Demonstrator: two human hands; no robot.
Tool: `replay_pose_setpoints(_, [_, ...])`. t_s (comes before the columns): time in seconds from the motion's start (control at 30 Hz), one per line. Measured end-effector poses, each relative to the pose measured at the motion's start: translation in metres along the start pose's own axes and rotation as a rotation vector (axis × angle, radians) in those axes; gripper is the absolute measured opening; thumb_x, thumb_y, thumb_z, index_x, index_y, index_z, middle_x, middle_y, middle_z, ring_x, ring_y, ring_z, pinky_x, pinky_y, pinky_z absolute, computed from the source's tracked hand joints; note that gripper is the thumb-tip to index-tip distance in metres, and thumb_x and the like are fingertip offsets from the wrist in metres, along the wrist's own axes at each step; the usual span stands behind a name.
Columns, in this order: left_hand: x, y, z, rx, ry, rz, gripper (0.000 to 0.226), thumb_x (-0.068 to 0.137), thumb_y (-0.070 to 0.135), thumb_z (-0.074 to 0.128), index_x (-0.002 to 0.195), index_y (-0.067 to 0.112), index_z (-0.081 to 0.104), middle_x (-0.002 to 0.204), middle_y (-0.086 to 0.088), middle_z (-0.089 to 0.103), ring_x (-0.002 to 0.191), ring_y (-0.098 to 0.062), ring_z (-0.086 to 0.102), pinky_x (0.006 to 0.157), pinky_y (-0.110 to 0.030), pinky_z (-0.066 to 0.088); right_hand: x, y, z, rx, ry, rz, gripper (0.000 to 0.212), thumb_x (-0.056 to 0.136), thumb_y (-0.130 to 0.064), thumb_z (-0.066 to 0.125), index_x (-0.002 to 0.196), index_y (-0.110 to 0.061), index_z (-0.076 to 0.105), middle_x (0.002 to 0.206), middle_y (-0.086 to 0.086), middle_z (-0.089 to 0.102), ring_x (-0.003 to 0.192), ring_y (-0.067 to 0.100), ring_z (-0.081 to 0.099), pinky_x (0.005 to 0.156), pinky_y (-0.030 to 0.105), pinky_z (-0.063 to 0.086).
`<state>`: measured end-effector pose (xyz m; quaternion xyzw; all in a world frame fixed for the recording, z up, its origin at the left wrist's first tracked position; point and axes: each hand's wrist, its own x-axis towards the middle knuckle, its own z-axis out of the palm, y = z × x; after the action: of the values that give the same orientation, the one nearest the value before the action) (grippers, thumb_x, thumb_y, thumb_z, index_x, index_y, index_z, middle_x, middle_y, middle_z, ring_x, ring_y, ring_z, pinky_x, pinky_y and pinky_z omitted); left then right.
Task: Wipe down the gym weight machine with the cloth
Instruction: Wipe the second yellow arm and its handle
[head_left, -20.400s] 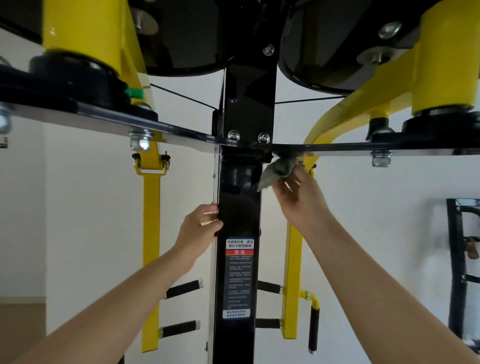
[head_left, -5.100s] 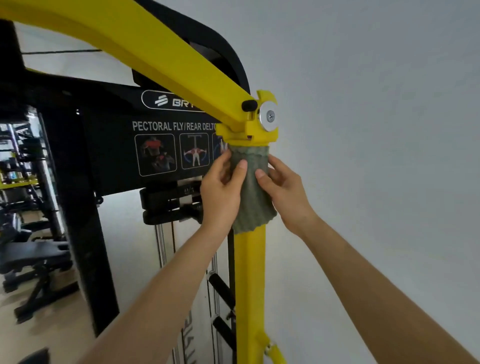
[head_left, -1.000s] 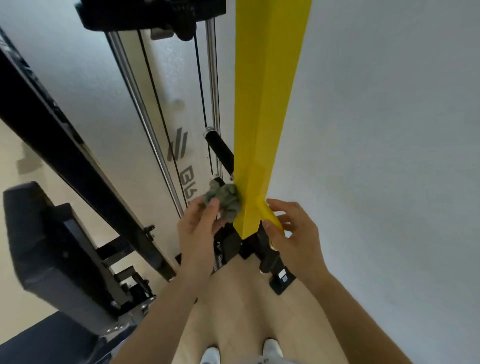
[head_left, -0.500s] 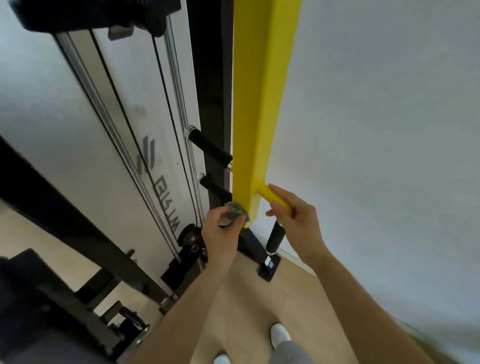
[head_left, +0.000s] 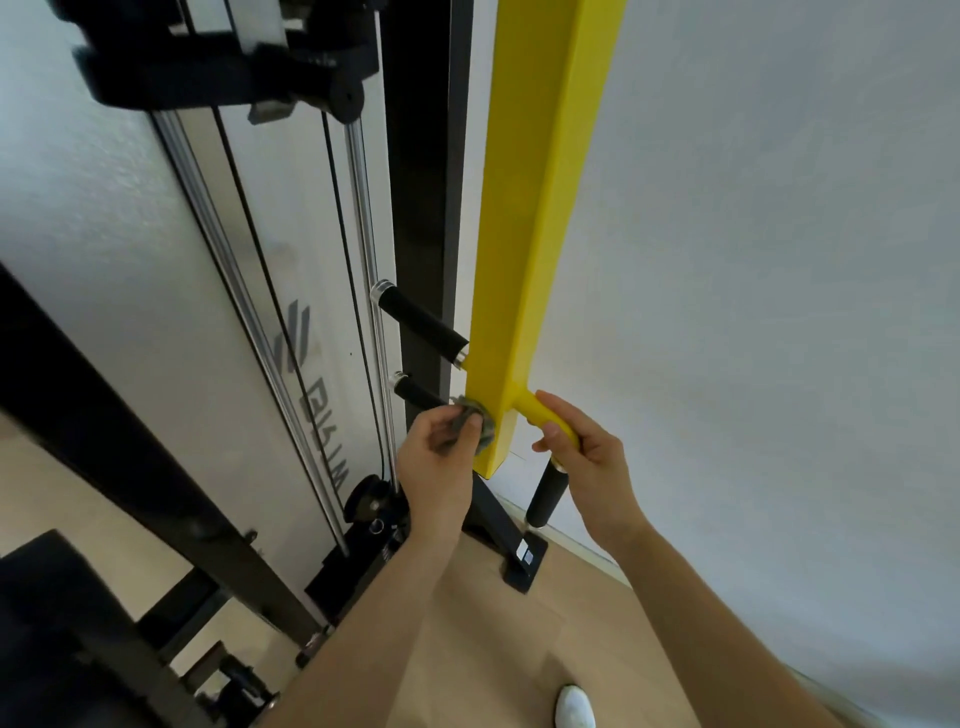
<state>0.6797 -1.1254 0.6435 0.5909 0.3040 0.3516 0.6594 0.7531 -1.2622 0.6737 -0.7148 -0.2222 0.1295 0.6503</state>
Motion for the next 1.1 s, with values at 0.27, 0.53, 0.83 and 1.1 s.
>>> replay_pose_setpoints(0.27, [0.007, 0.023, 0.004, -0.057, 0.016, 0.099, 0.024, 0.091, 0.015, 0.073, 0.114, 0.019, 0.068, 0.104, 0.014, 0.072, 0.100, 0.002, 0.067, 0.085, -0.013, 0.055, -0.002, 0.000, 0.001, -0.026, -0.013, -0.015, 0.031, 0.102, -0.014, 0.051, 0.129, -0.025, 0.061, 0.122, 0.002, 0.068, 0.081, 0.002, 0.064, 0.073, 0.014, 0.050])
replay_pose_setpoints(0.53, [0.026, -0.021, -0.010, 0.247, -0.221, -0.071, 0.030, 0.101, 0.028, 0.058, 0.130, 0.023, 0.061, 0.112, 0.016, 0.065, 0.107, -0.004, 0.062, 0.086, -0.015, 0.046, 0.003, 0.005, -0.003, -0.015, 0.002, -0.021, 0.031, 0.102, -0.014, 0.052, 0.130, -0.023, 0.062, 0.121, 0.001, 0.067, 0.083, 0.005, 0.064, 0.073, 0.015, 0.050])
replay_pose_setpoints(0.83, [0.037, 0.016, -0.011, 0.012, -0.297, -0.293, 0.024, 0.103, 0.030, 0.055, 0.124, 0.022, 0.065, 0.120, -0.001, 0.067, 0.109, -0.016, 0.067, 0.093, -0.032, 0.058, 0.006, 0.009, -0.003, -0.018, -0.003, -0.031, 0.032, 0.102, -0.016, 0.053, 0.130, -0.024, 0.063, 0.121, 0.001, 0.067, 0.083, 0.007, 0.065, 0.074, 0.016, 0.050])
replay_pose_setpoints(1.1, [0.039, 0.031, -0.012, -0.105, -0.327, -0.324, 0.047, 0.105, 0.050, 0.032, 0.122, 0.023, 0.067, 0.113, 0.003, 0.076, 0.109, -0.011, 0.069, 0.106, -0.042, 0.048, 0.004, 0.007, -0.002, 0.000, 0.003, -0.048, 0.031, 0.102, -0.014, 0.052, 0.127, -0.028, 0.062, 0.116, -0.008, 0.067, 0.085, 0.005, 0.064, 0.074, 0.014, 0.049])
